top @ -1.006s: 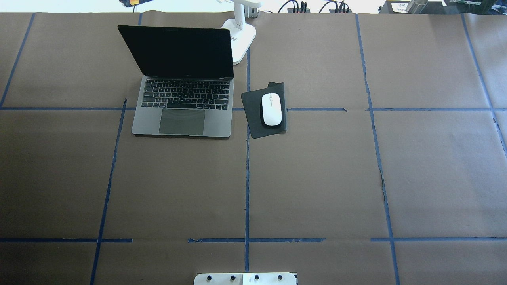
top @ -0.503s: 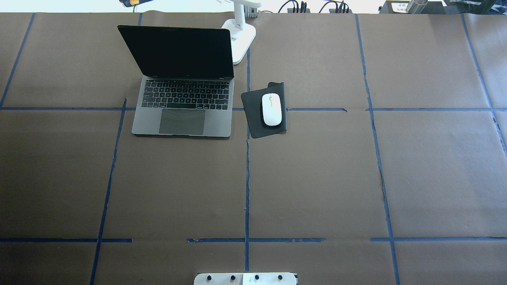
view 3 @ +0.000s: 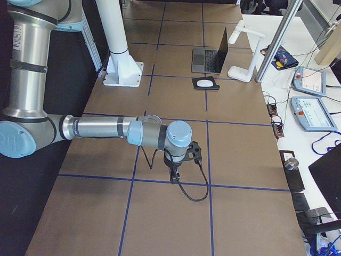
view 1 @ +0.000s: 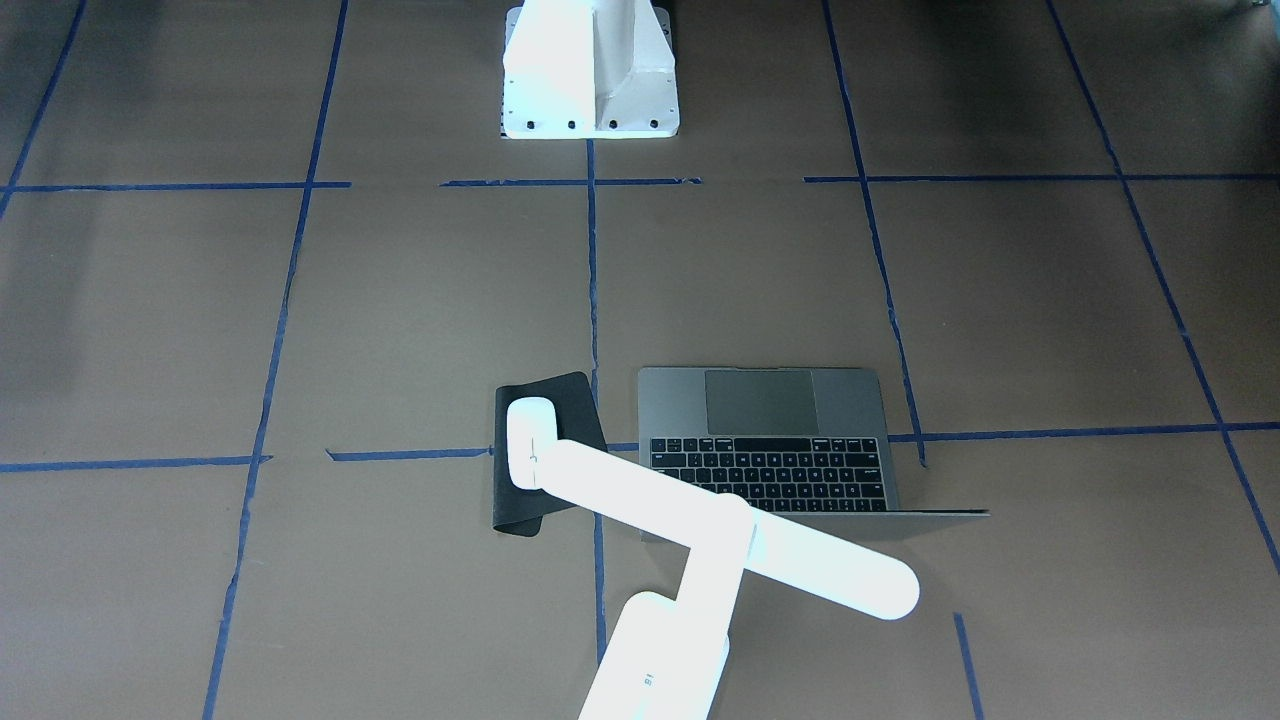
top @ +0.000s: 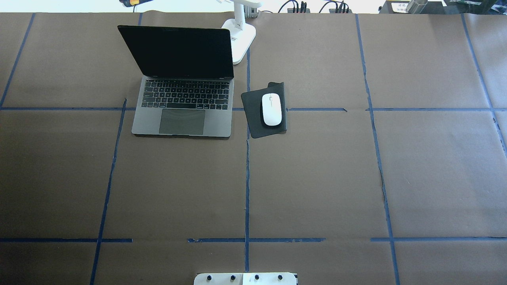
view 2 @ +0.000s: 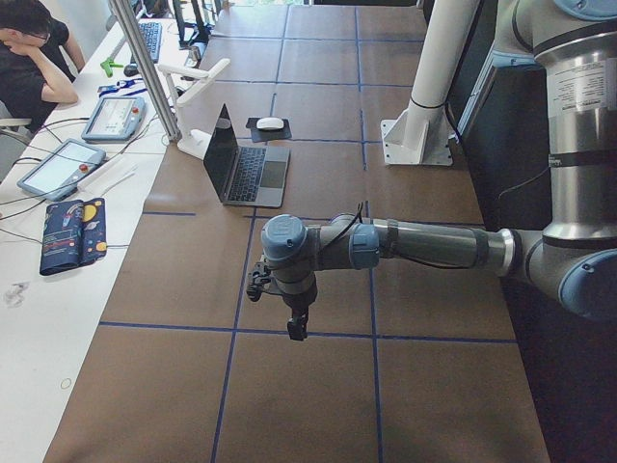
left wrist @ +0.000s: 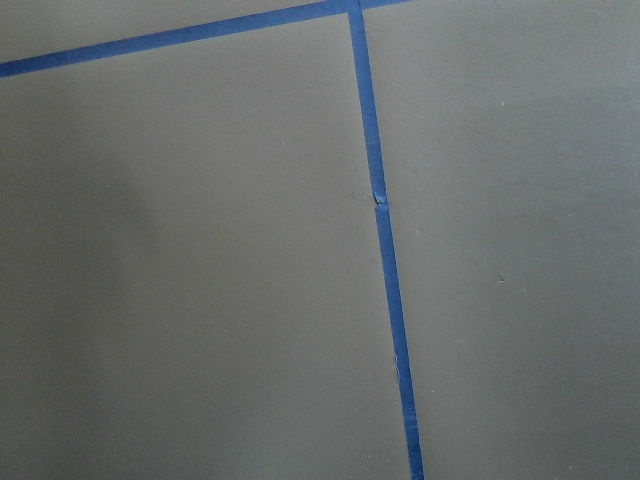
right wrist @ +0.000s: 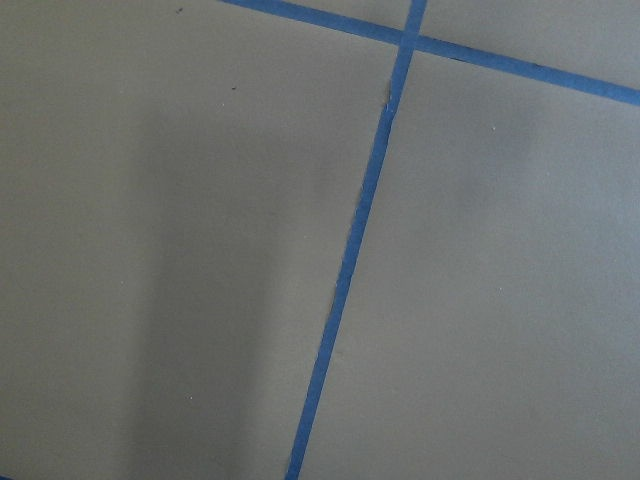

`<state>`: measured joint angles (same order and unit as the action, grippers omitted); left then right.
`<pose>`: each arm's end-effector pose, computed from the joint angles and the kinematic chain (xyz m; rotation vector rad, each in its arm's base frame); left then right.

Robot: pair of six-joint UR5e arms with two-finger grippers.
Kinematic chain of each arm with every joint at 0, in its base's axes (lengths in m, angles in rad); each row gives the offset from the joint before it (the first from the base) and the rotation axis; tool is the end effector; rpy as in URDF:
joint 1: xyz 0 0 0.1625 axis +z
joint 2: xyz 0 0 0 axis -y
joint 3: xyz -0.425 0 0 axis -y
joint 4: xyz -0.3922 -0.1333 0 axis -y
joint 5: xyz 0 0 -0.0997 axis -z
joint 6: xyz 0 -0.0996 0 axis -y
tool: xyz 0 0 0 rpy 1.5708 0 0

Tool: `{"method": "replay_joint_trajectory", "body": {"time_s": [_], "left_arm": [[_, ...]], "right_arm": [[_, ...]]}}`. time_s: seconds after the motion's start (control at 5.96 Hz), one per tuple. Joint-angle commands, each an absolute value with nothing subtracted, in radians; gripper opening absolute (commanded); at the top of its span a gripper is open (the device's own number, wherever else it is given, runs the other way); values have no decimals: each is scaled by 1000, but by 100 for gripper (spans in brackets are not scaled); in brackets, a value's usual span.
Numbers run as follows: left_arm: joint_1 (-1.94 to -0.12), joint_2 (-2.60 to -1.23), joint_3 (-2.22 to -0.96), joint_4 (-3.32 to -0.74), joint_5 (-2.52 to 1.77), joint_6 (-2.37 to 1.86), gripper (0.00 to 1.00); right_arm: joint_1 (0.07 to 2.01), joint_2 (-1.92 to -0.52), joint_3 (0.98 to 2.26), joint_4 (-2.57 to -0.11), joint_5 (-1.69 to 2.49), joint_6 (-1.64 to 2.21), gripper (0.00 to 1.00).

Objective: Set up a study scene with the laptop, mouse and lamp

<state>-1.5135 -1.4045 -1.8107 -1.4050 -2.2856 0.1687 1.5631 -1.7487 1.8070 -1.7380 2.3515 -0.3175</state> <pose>-0.0442 -0.4164 0.6369 -0.0484 0.7191 0.1832 0.0601 -0.4082 0.6391 0.0183 -0.7889 -0.2657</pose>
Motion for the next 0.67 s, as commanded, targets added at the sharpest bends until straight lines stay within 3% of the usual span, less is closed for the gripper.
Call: {"method": "replay_joint_trajectory", "body": {"time_s": [0.0,0.5], "left_arm": [[-1514,-1404,-1810,-1405,-2286,169,100],[-1513,-1404,-1804,-1407,-2286,169,100]], "right_arm": [[1563,-1749,1807,-1738,2352,-318,100],[1563,-1746,1809,-1736,2352,-318,100]]}}
